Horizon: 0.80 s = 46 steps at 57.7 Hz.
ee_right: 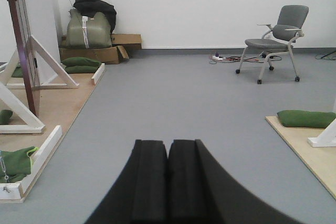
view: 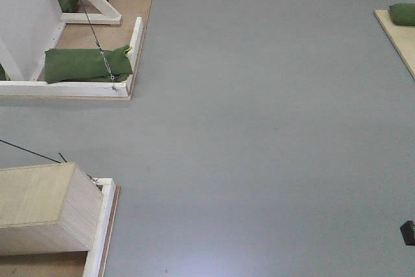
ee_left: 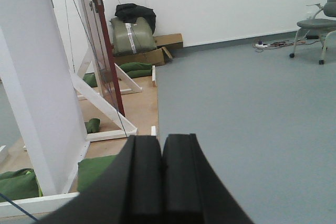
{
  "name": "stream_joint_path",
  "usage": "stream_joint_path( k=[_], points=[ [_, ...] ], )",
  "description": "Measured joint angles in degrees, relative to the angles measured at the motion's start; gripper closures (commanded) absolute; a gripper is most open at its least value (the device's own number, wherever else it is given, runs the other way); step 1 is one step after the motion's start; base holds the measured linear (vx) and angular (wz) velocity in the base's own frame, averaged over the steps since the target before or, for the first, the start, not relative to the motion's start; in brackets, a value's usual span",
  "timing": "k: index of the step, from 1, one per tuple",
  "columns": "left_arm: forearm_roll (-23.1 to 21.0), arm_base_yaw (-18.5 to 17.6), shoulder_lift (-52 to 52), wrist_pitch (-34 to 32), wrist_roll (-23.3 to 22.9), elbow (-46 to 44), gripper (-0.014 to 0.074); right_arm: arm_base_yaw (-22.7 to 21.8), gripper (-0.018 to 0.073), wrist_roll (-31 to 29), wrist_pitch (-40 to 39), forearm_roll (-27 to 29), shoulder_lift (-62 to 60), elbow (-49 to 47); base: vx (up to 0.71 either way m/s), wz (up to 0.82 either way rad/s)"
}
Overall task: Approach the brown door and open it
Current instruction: 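Drive the base forward along the wooden platform edge toward the door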
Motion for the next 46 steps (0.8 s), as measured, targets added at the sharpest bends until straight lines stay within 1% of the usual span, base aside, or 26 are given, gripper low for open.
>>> stream_joint_path(
  k=[46],
  points=[
    [0.00,0.00,0.00,0.00,0.00,0.00,0.0600,0.00,0.0559,0.00,0.00,0.00,0.00,0.00,0.00,0.00]
  ],
)
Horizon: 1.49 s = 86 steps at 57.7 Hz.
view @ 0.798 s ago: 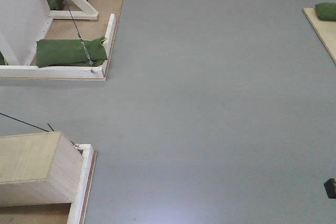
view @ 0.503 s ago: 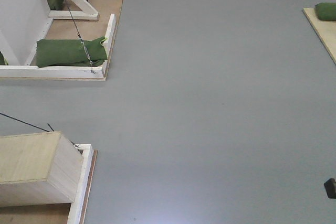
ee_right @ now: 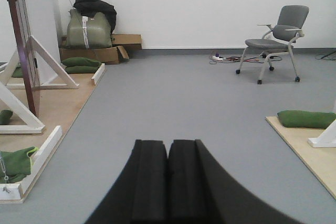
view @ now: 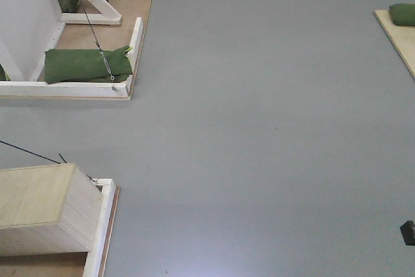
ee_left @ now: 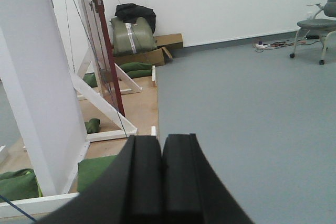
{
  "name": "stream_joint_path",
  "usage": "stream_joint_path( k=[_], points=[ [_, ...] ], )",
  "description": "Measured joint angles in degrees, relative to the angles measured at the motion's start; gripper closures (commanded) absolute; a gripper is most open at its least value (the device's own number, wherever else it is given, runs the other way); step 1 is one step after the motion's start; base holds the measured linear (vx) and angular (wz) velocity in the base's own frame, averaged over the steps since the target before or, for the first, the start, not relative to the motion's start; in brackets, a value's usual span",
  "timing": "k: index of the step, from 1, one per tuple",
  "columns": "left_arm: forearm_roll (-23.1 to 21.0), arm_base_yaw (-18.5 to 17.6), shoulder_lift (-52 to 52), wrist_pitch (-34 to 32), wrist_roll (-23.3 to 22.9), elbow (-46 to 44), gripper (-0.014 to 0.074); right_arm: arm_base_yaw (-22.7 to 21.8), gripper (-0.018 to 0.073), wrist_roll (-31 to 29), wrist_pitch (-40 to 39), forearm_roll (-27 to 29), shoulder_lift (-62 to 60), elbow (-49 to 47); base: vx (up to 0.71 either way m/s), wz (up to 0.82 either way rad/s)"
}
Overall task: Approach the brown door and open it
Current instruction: 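Drive the base forward along the wooden platform edge toward the door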
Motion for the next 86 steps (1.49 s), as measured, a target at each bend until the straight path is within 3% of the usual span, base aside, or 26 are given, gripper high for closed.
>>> stream_joint_path(
  k=[86],
  points=[
    [0.00,0.00,0.00,0.00,0.00,0.00,0.0600,0.00,0.0559,0.00,0.00,0.00,0.00,0.00,0.16,-0.01]
  ],
)
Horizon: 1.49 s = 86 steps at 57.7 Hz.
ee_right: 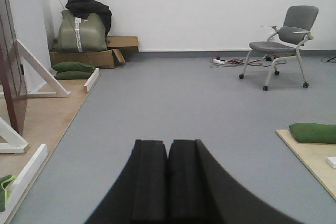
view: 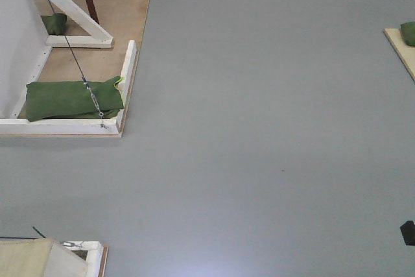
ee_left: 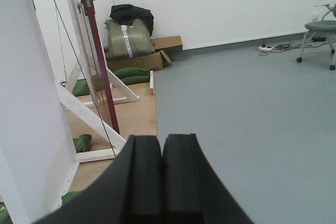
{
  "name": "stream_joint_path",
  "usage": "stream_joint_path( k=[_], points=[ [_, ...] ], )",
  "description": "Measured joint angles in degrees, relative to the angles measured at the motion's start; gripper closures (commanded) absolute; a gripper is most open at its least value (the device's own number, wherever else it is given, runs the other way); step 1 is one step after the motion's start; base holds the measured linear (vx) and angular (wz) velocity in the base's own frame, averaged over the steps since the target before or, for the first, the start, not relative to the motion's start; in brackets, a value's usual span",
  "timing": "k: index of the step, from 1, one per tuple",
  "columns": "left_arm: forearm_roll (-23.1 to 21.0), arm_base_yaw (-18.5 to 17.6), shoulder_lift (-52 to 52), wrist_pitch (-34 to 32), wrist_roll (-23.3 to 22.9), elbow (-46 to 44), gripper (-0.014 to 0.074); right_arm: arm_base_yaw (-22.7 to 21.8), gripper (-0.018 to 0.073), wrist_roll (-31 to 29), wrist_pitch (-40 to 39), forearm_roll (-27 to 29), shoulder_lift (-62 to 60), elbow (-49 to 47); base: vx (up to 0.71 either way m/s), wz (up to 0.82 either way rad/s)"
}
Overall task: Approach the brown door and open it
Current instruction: 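Drive the base forward along the wooden platform edge toward the door, then continue driving forward, bringing the brown door alongside the left arm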
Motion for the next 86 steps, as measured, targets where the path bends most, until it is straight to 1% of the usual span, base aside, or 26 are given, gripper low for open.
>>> stream_joint_path(
  k=[45,86],
  points=[
    [0.00,0.00,0.00,0.00,0.00,0.00,0.0600,0.00,0.0559,0.00,0.00,0.00,0.00,0.00,0.33,0.00],
    [0.00,0.00,0.00,0.00,0.00,0.00,0.0600,0.00,0.0559,0.00,0.00,0.00,0.00,0.00,0.42,0.03]
  ],
)
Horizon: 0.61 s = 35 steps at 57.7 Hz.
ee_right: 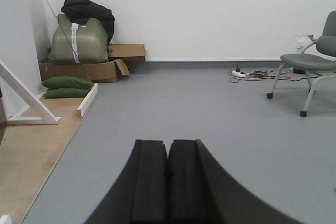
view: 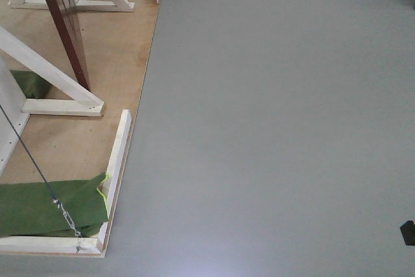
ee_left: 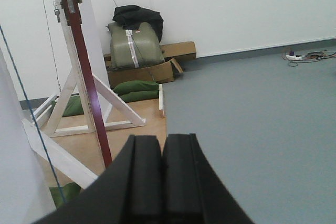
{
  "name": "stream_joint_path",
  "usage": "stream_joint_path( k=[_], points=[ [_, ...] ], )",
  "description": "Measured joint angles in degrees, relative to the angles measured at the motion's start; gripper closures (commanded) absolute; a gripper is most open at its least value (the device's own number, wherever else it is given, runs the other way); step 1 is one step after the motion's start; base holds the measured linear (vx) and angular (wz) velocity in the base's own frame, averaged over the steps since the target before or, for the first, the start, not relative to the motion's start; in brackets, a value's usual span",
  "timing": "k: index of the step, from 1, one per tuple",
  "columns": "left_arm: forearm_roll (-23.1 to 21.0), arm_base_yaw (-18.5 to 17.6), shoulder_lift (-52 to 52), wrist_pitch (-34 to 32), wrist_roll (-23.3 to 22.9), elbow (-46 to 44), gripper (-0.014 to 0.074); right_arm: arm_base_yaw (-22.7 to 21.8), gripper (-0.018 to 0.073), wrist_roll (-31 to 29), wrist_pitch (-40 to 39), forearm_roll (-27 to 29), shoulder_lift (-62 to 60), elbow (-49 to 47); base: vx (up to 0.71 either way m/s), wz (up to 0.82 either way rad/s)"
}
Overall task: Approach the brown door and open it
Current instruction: 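Continue driving forward, bringing the brown door alongside the left arm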
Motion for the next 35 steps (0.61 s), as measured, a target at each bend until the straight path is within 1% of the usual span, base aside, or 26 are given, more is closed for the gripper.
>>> stream_joint_path(
  k=[35],
  points=[
    [0.00,0.00,0.00,0.00,0.00,0.00,0.0600,0.00,0.0559,0.00,0.00,0.00,0.00,0.00,0.43,-0.01]
  ],
)
